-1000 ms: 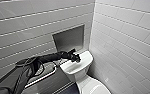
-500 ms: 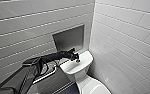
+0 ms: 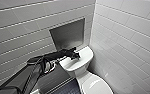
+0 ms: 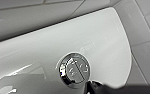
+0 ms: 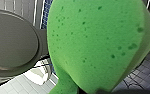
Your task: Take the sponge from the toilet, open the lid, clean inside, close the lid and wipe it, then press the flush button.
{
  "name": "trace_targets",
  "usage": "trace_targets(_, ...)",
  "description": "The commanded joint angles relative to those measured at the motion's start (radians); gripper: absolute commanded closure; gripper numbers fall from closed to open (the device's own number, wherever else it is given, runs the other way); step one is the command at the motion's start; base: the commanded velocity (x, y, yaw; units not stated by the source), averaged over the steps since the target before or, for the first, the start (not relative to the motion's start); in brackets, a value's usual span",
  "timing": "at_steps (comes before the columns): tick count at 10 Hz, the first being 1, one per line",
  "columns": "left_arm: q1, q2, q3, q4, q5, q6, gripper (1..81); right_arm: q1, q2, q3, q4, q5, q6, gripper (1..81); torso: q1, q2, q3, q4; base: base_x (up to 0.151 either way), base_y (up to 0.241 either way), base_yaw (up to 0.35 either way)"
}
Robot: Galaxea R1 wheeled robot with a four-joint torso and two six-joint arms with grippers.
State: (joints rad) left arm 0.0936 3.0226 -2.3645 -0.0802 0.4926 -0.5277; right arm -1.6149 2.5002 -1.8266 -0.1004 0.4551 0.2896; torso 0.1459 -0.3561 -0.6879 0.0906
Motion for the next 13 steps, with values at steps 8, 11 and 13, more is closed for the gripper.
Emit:
trace_targets(8,-0.196,0.076,-0.122,0.083,0.014,0.000,81.1,-0.023,-0.005,0.027,-0.028,-0.059,0.000,81.1,0.001,0.002,-0.040,0.000,0.000,0.000,0.000)
trace_targets(11,-0.185,0.128,-0.168,0.161,0.023,0.002,81.1,-0.024,0.011,0.017,-0.028,-0.059,-0.001,81.1,0.001,0.002,-0.040,0.000,0.000,0.000,0.000)
trace_targets(13,-0.130,0.138,-0.171,0.229,0.049,0.002,81.1,-0.024,0.021,0.007,-0.030,-0.059,-0.001,81.1,0.001,0.002,-0.040,0.000,0.000,0.000,0.000)
